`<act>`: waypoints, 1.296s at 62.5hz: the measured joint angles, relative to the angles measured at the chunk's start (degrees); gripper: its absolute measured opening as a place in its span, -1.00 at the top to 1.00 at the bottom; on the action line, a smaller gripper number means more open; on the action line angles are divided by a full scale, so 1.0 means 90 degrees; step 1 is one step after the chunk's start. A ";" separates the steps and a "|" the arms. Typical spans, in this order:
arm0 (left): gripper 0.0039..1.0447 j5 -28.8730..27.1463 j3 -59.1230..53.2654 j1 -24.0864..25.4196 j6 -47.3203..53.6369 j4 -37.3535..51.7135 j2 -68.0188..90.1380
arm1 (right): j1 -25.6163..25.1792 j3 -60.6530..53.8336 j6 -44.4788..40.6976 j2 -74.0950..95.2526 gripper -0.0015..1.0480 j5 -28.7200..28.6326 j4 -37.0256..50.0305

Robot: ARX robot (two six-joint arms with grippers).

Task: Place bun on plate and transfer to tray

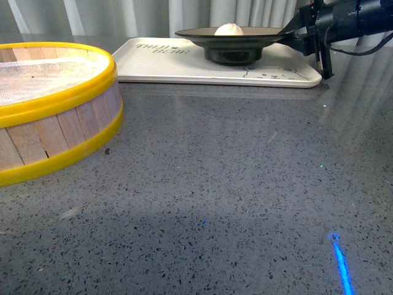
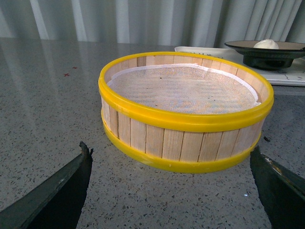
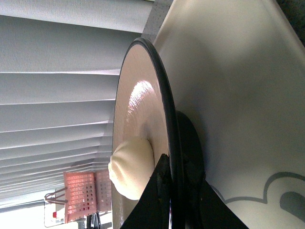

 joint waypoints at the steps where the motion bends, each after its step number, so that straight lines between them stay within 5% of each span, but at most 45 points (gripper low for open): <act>1: -0.88 0.0000 0.0000 0.0000 0.0000 0.0000 0.0000 | 0.0000 0.0000 0.0000 0.0000 0.95 0.0000 0.0000; 43: -0.88 0.0000 0.0000 0.0000 0.0000 0.0000 0.0000 | -0.0056 0.0010 -0.0102 0.0000 0.93 0.0017 -0.0253; 81: -0.88 0.0000 0.0000 0.0000 0.0000 0.0000 0.0000 | -0.0197 0.0685 -0.0155 0.0092 -0.86 0.0002 -0.0622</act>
